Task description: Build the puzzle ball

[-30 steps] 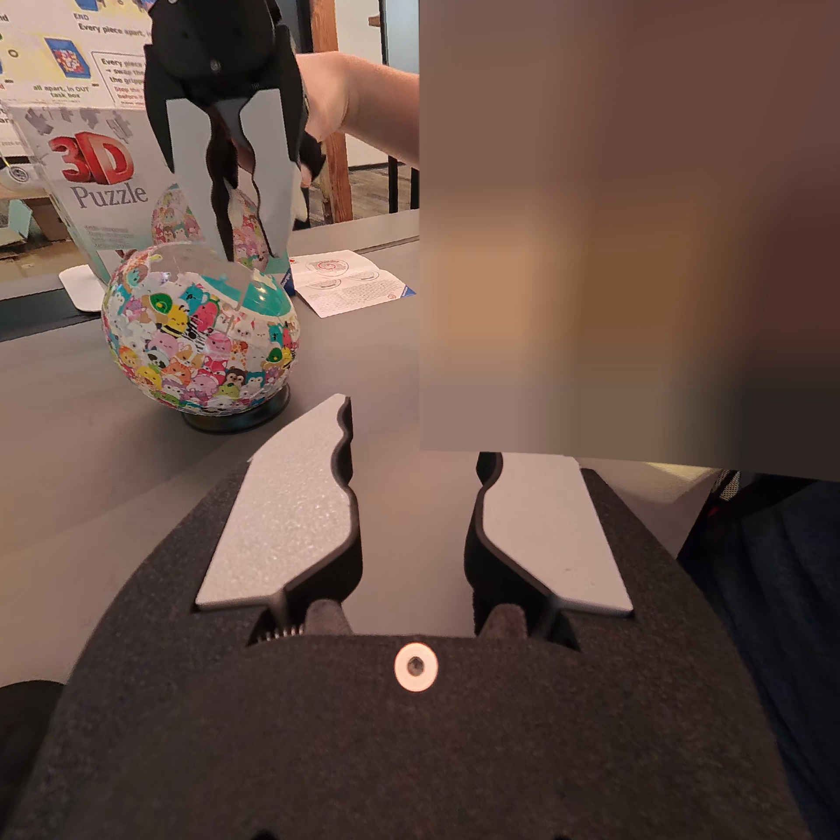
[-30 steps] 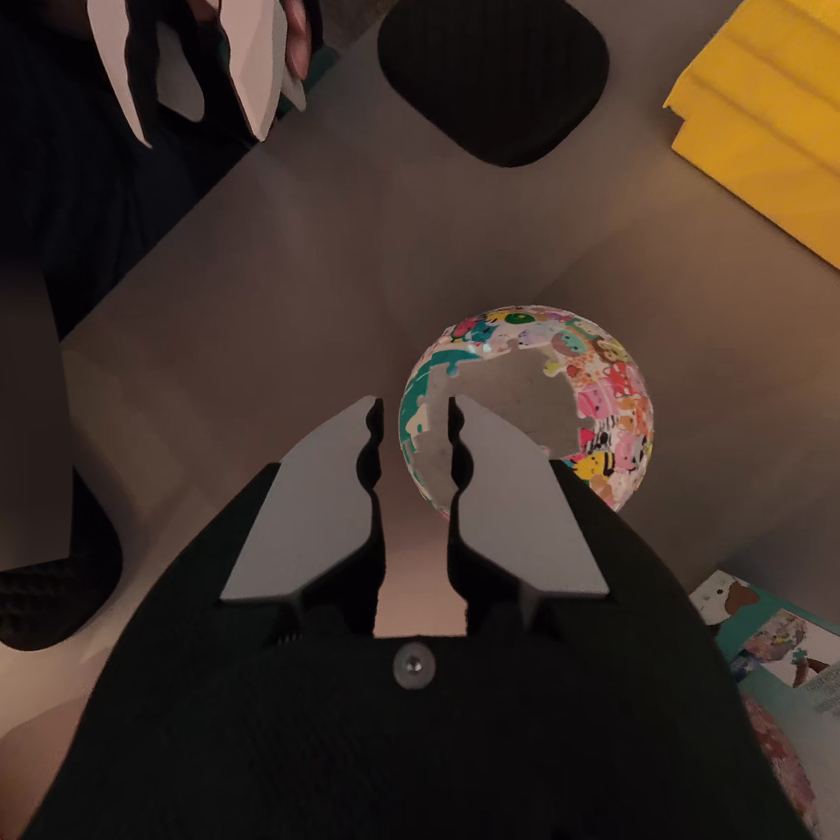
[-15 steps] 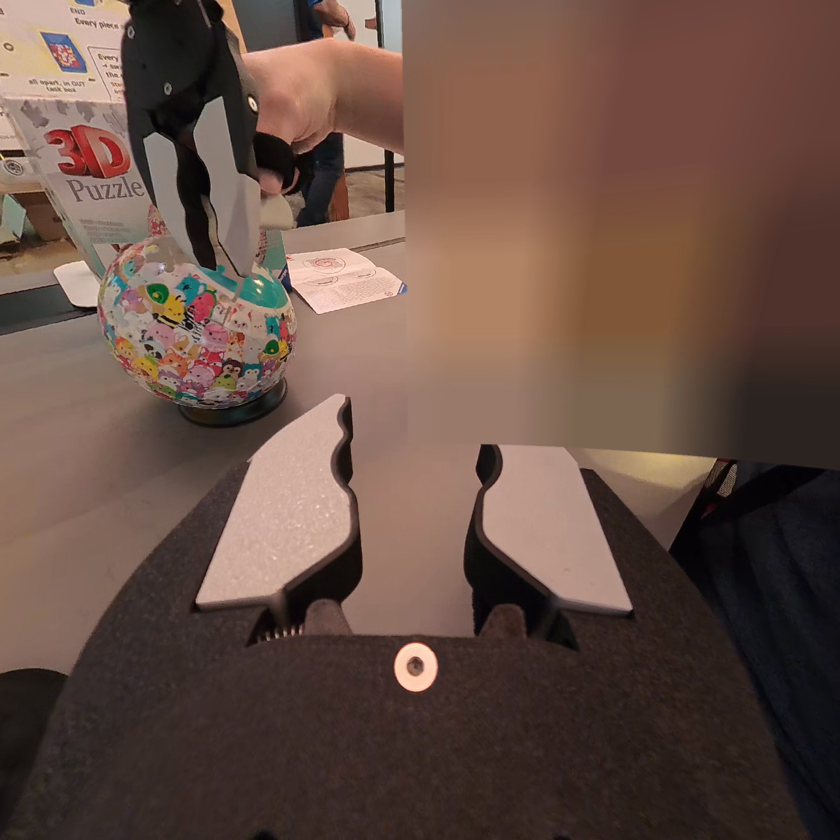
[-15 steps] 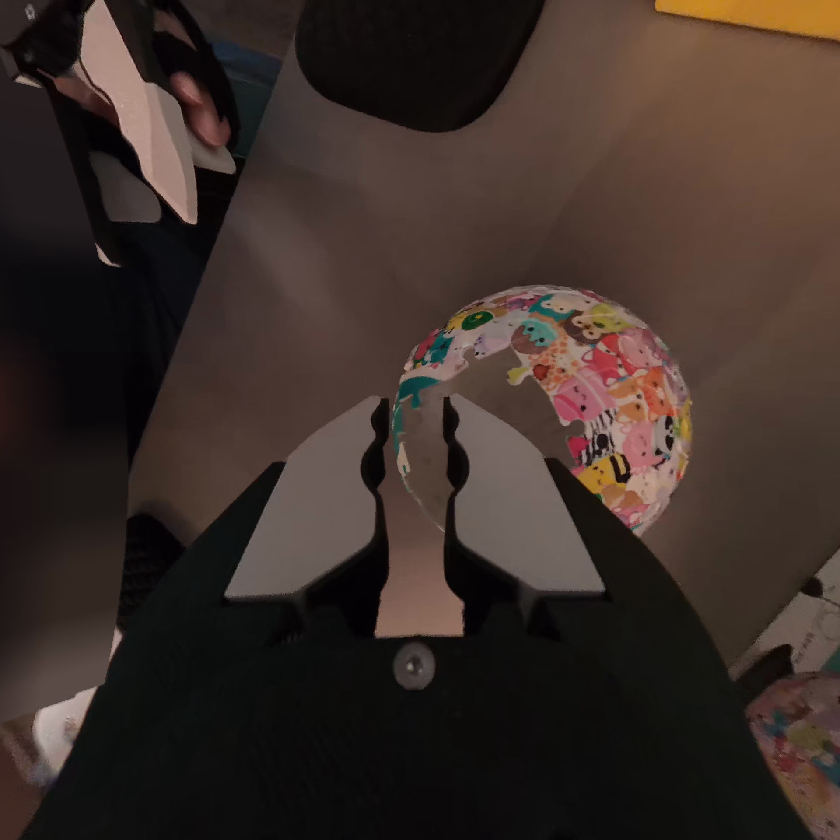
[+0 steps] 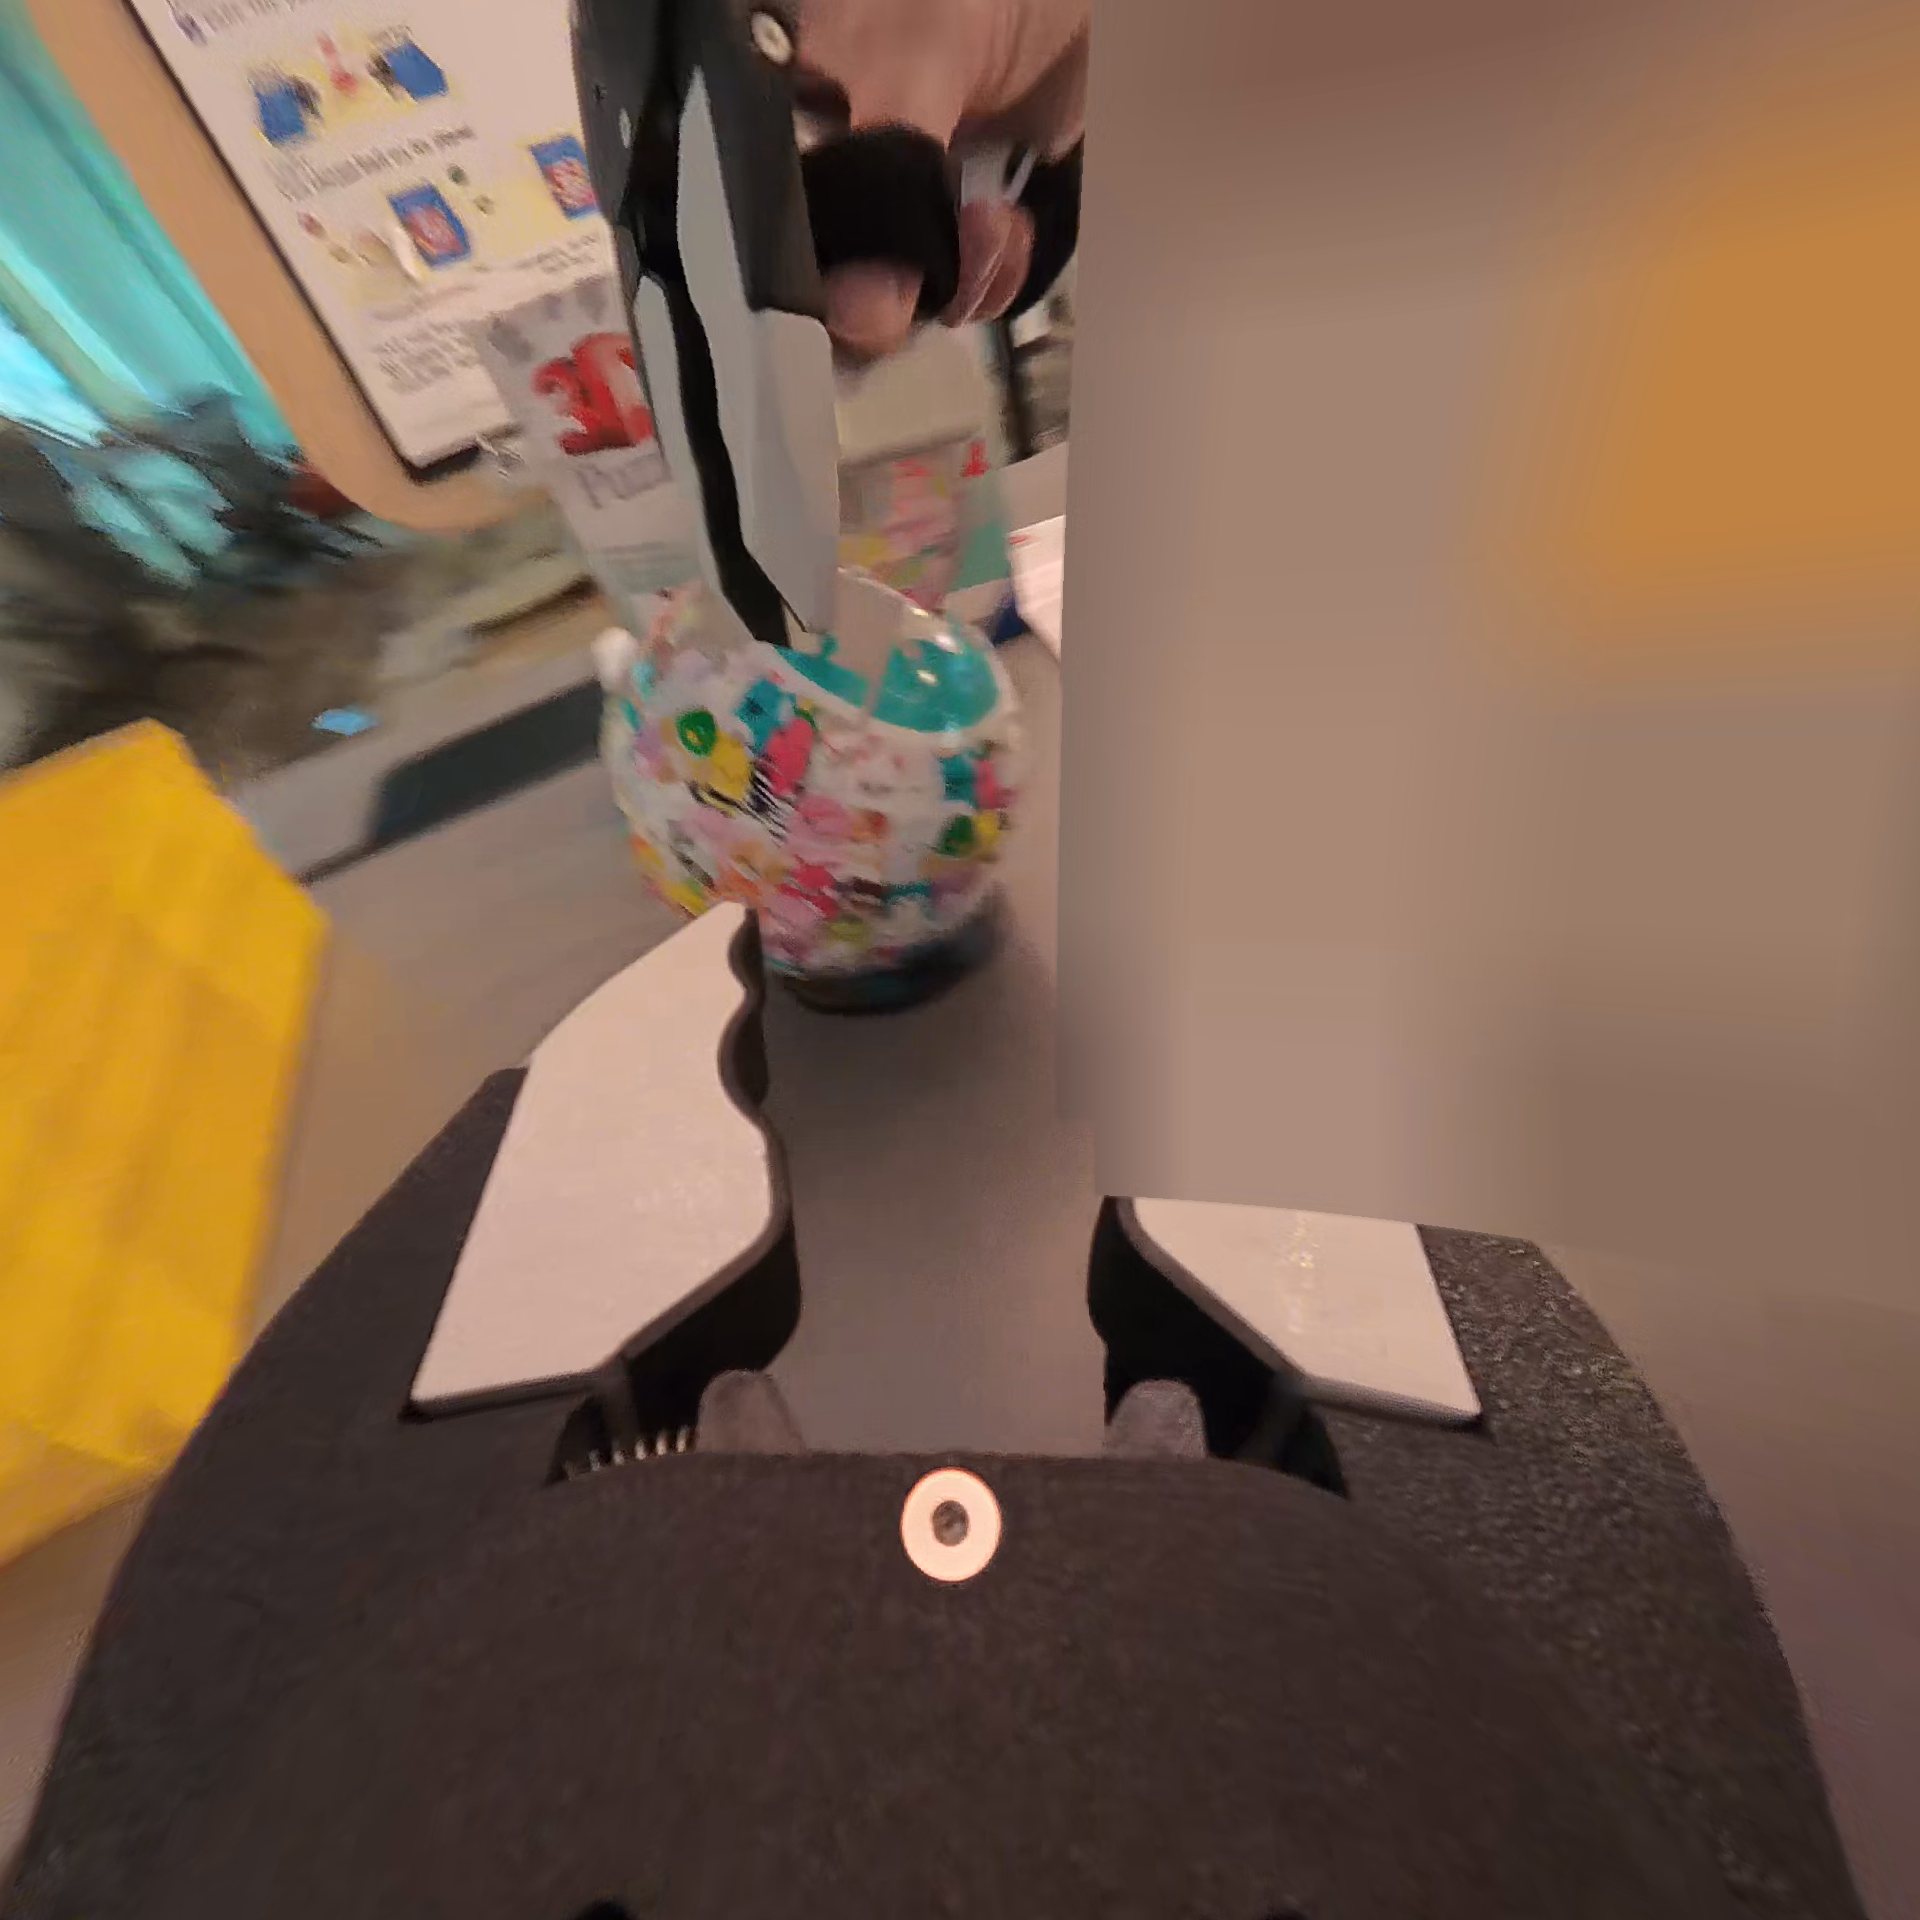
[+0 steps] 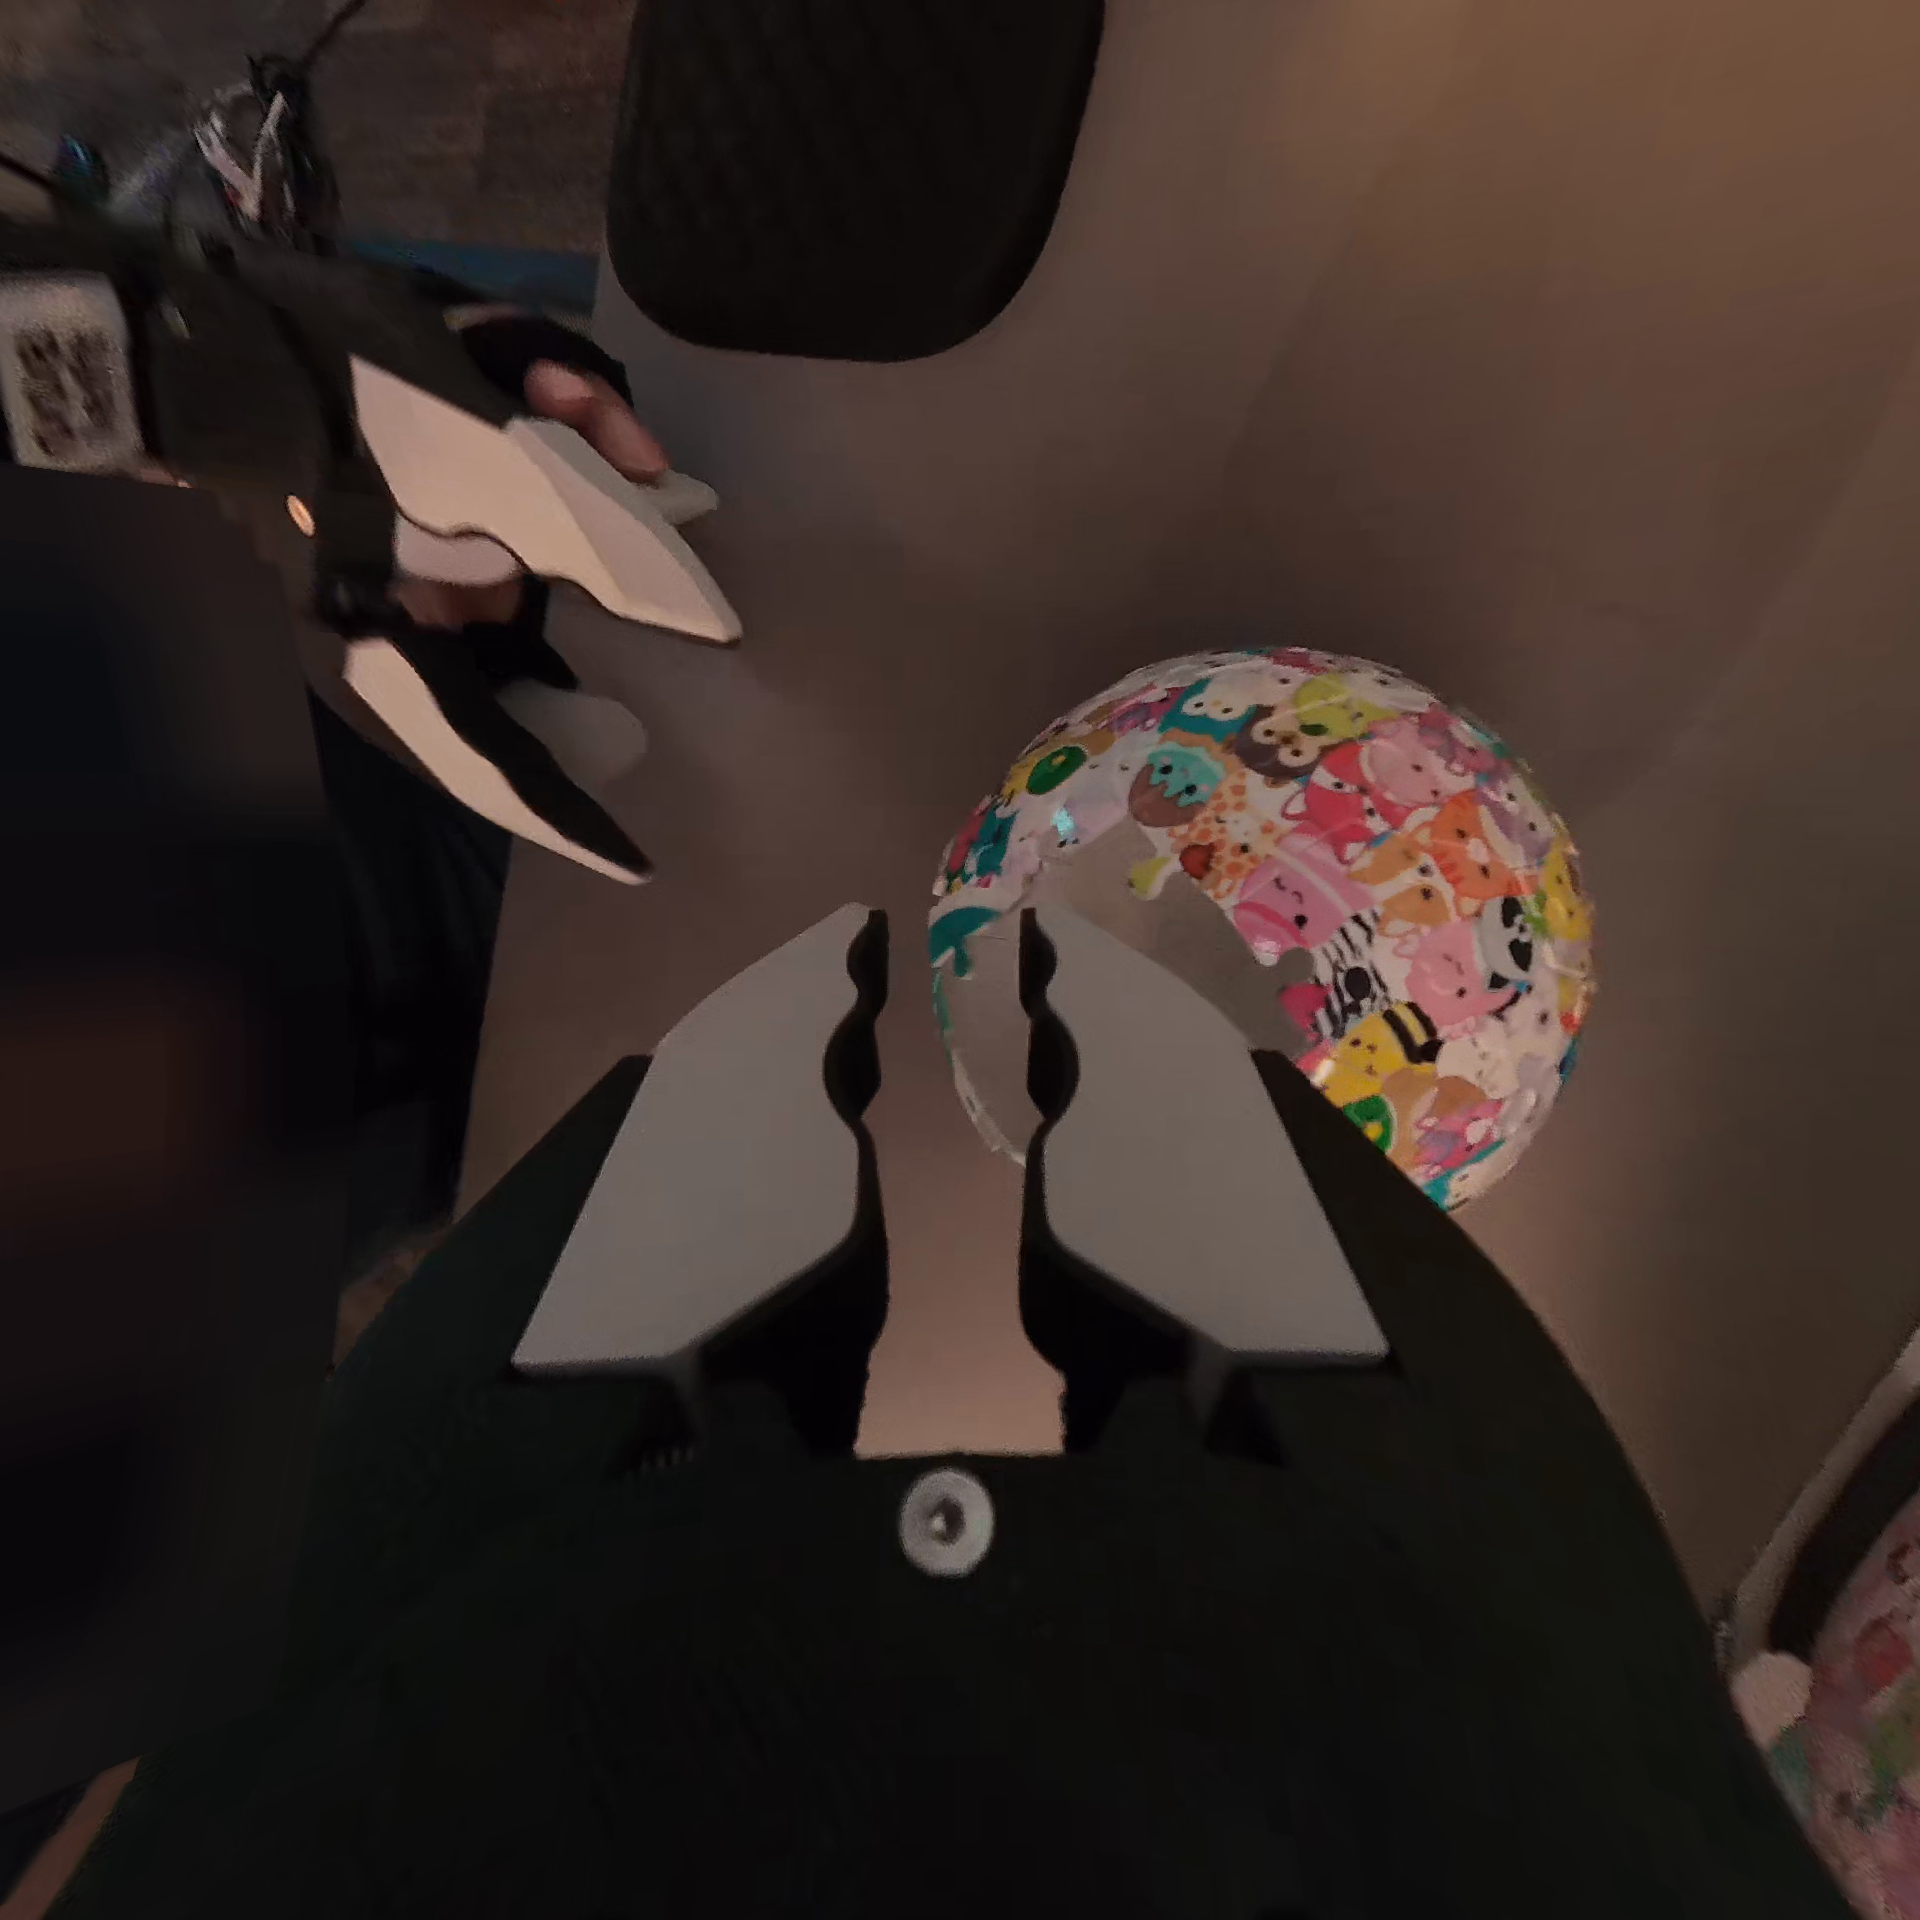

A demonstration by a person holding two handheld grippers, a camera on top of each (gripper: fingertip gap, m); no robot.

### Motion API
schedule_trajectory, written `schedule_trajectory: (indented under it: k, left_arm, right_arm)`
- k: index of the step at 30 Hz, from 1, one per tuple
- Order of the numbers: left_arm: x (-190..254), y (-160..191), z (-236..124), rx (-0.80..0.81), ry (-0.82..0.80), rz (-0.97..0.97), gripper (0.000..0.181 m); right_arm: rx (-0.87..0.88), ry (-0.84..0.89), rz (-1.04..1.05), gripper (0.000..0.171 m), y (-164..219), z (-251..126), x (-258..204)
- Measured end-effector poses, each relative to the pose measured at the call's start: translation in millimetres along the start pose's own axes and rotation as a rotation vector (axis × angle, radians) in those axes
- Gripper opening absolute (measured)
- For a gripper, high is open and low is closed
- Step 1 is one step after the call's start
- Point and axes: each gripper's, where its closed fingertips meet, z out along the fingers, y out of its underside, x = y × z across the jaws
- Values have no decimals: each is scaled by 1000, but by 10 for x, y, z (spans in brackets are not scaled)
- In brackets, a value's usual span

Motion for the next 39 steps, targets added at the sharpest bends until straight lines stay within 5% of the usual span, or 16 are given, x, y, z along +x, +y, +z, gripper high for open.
schedule_trajectory:
  k: [1, 4, 11, 39]
  left_arm:
    - [-38, -30, 66, 4, -38, 43, 66]
    - [-68, -89, 244, 7, -65, 112, 52]
    - [-74, -104, 544, 24, -52, 89, 49]
    - [-235, -90, 656, 35, -143, 97, 27]
  right_arm:
    - [8, 4, 24, 25, -12, -16, 3]
    - [22, 45, 89, 26, -4, -83, 51]
    - [33, 17, 144, 26, 56, -13, 70]
    - [-104, 60, 37, 16, 136, 146, 50]
